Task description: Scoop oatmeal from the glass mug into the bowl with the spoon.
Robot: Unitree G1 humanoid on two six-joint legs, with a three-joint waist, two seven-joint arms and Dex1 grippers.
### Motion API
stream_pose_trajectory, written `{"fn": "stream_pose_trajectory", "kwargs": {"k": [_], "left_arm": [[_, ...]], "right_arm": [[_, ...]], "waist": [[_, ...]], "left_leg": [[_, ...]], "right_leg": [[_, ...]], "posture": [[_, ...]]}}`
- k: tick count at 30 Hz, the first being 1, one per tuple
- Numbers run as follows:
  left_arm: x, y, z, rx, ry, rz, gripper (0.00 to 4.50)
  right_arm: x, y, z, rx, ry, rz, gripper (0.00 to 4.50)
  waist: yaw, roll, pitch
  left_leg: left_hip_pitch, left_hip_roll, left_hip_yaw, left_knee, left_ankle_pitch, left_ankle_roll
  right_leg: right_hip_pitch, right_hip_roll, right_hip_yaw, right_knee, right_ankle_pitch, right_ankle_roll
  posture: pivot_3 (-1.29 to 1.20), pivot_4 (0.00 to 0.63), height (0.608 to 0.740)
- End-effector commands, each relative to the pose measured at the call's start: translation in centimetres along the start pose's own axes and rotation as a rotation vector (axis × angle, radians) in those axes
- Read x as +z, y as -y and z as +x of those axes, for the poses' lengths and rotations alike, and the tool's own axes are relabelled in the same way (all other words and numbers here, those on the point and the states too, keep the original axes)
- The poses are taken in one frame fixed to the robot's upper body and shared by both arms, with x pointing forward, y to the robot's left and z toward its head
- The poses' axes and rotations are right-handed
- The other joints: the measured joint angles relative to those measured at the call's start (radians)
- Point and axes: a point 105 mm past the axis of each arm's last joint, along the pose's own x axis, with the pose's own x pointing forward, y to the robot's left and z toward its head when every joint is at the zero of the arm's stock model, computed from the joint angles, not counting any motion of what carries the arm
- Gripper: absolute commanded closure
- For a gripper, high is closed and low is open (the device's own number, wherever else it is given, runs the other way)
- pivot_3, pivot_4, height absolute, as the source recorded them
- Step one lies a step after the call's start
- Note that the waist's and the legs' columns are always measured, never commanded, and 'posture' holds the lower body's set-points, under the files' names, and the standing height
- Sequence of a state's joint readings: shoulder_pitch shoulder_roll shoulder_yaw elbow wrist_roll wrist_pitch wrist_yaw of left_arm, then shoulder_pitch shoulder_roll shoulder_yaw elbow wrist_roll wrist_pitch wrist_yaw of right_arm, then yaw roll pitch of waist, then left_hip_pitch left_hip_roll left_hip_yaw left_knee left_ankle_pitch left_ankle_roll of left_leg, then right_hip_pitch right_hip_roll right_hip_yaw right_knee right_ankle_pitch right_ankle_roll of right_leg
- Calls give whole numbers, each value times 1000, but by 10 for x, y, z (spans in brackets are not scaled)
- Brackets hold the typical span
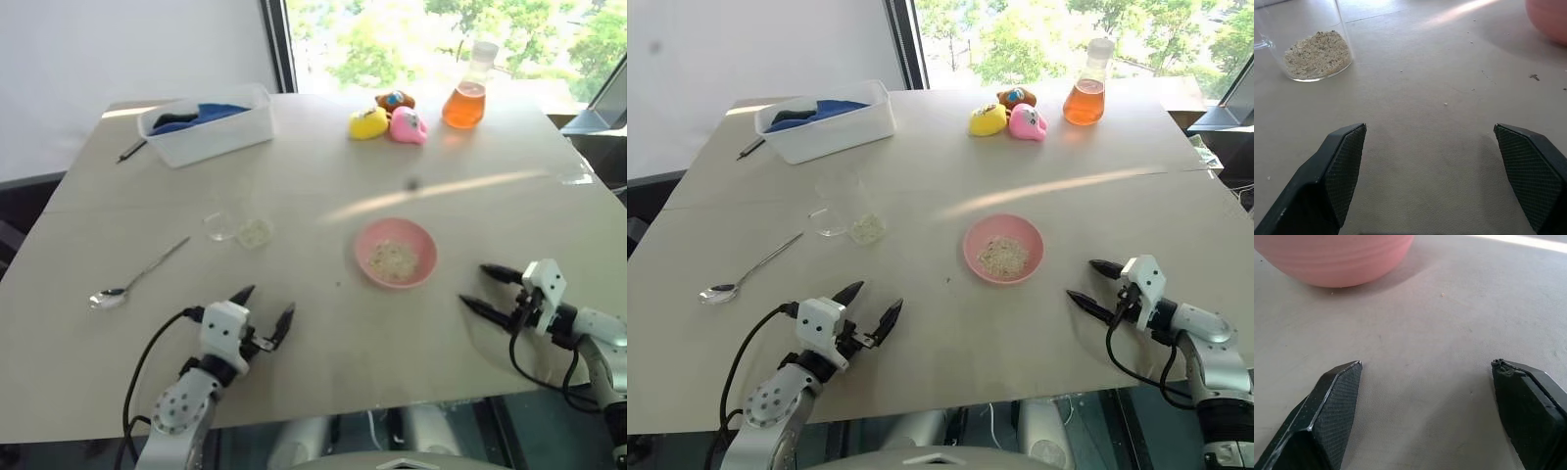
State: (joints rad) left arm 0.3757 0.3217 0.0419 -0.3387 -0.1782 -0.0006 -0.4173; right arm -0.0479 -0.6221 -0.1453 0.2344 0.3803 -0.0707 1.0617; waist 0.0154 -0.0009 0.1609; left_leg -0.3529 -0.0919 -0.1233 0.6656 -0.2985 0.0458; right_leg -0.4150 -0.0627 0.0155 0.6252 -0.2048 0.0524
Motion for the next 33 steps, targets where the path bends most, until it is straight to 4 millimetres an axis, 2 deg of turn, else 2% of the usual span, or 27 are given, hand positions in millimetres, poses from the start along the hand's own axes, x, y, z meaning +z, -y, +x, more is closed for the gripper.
{"fn": "stream_pose_trajectory", "kwargs": {"k": [1,8,26,33], "left_arm": [[8,0,0,4,30,12,84],[4,1,0,3,26,13,84],[3,2,-1,6,25,12,84],[6,-3,-1,36,30,-18,84]], "right_arm": [[6,1,-2,-3,3,-12,232],[10,2,3,2,-1,-26,232],[8,2,-2,9,-7,-21,232],[19,-9,5,73,26,-28,232]], "waist": [[0,0,0],[0,0,1],[0,0,1],[0,1,1]], "left_leg": [[0,0,0,0,0,0],[0,0,0,0,0,0],[-1,0,0,0,0,0],[0,0,0,0,0,0]], "right_leg": [[0,0,0,0,0,0],[0,0,0,0,0,0],[0,0,0,0,0,0],[0,0,0,0,0,0]], "posture": [[0,150,740],[0,150,740],[0,150,740],[0,150,740]]}}
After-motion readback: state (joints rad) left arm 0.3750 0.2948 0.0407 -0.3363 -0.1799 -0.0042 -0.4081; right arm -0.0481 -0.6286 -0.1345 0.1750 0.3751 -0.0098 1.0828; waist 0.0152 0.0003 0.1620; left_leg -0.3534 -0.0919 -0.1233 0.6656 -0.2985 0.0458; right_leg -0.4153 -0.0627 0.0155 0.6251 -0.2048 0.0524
